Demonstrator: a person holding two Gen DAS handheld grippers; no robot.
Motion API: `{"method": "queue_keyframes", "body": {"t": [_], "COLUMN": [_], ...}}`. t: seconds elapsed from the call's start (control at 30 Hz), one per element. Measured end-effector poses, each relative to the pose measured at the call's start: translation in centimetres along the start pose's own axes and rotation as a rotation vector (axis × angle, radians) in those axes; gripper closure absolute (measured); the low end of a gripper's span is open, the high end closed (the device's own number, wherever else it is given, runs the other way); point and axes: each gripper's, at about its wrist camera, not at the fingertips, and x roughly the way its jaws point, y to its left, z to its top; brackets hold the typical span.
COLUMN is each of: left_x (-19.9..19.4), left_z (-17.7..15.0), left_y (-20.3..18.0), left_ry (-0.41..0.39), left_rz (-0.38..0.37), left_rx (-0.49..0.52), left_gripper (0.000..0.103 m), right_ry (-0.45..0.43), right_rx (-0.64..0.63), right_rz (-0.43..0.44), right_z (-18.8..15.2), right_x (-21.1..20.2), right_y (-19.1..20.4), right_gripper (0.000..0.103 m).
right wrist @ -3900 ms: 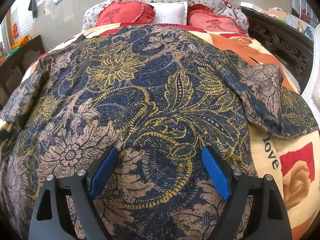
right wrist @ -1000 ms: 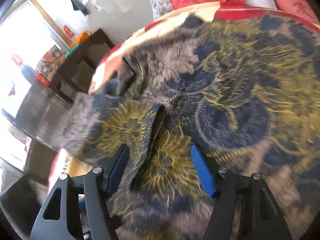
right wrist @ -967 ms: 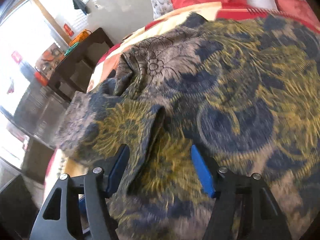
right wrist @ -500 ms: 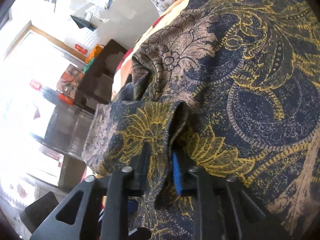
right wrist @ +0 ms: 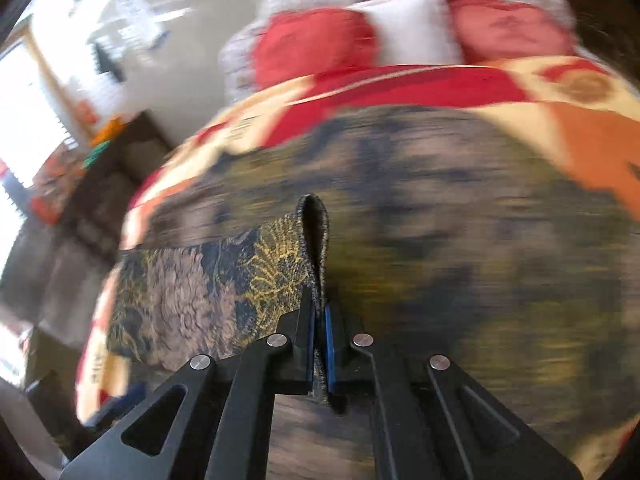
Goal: Fold small clothes
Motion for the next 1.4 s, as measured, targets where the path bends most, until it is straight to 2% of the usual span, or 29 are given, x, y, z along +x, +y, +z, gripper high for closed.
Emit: {"method": "queue_keyframes", "body": {"t": [0.17,0.23,0.3,0.47,0.57,0.67,0.73,0.8,0.87,0.93,0.97,1.03,1.07,1.13,1.17,1.2,1.23,1.3,1.33,1.4], "left_x": [0.0,0.1,0.1,0.2,0.3,0.5,0.4,-0.1,-1.4,-2.1,-2.0,-0.7,0.7,3.3,5.3,6.7,8.3,10.5,11.1,11.5], "left_z": [0.0,0.0,-0.1,0.0,0.0,0.0,0.1,0.7,2.0,3.8,5.3,7.8,9.3,11.2,12.2,12.6,12.9,13.0,12.9,12.2], "left_y": [-0.2,-0.2,-0.3,-0.4,-0.6,-0.8,-0.9,-1.3,-2.0,-2.6,-3.1,-3.8,-4.3,-4.8,-5.0,-5.0,-4.8,-3.7,-3.1,-2.2], "left_ry": [0.001,0.003,0.004,0.006,0.011,0.02,0.024,0.03,-0.039,-0.113,-0.155,-0.169,-0.156,-0.116,-0.068,-0.038,-0.003,0.029,0.017,-0.025], "left_rz": [0.007,0.008,0.01,0.008,-0.003,-0.015,-0.012,0.005,0.035,0.036,0.042,0.087,0.119,0.162,0.193,0.207,0.222,0.26,0.256,0.236], "left_rx": [0.005,0.009,0.01,0.013,0.022,0.038,0.046,0.052,0.069,0.085,0.096,0.121,0.138,0.155,0.168,0.176,0.184,0.163,0.149,0.136], "left_gripper": [0.04,0.039,0.039,0.037,0.032,0.025,0.024,0.024,0.021,0.01,0.01,0.011,0.013,0.044,0.051,0.066,0.076,0.078,0.078,0.078], "right_ry": [0.011,0.014,0.019,-0.01,-0.003,0.03,0.009,-0.06,-0.141,-0.215,-0.233,-0.239,-0.225,-0.208,-0.211,-0.218,-0.223,-0.222,-0.194,-0.194], "right_rx": [0.019,0.032,0.031,0.027,0.014,-0.025,-0.033,0.001,-0.004,-0.037,-0.058,-0.087,-0.109,-0.163,-0.181,-0.181,-0.175,-0.147,-0.136,-0.139], "right_rz": [-0.1,-0.108,-0.11,-0.17,-0.208,-0.186,-0.198,-0.165,-0.171,-0.182,-0.176,-0.168,-0.162,-0.232,-0.284,-0.332,-0.362,-0.42,-0.442,-0.454], "right_z": [-0.3,-0.7,-1.4,-1.9,-1.9,-2.2,-2.3,-2.1,-2.3,-2.6,-2.7,-2.9,-2.8,-2.6,-2.5,-2.3,-2.1,-1.8,-1.8,-2.3], "right_x": [-2.9,-3.3,-2.8,-3.0,-3.0,-2.1,-2.8,-5.1,-7.4,-9.2,-9.6,-9.1,-8.2,-6.1,-4.8,-3.9,-3.3,-1.6,-0.4,0.5], "right_y": [-6.3,-7.1,-5.8,-5.7,-5.5,-5.6,-5.6,-5.9,-5.6,-4.9,-4.3,-3.3,-2.6,-0.9,-0.3,0.0,-0.2,-0.9,-1.6,-2.3], "right_gripper": [0.085,0.085,0.085,0.085,0.085,0.085,0.085,0.083,0.078,0.077,0.077,0.077,0.077,0.078,0.08,0.08,0.08,0.08,0.08,0.08]}}
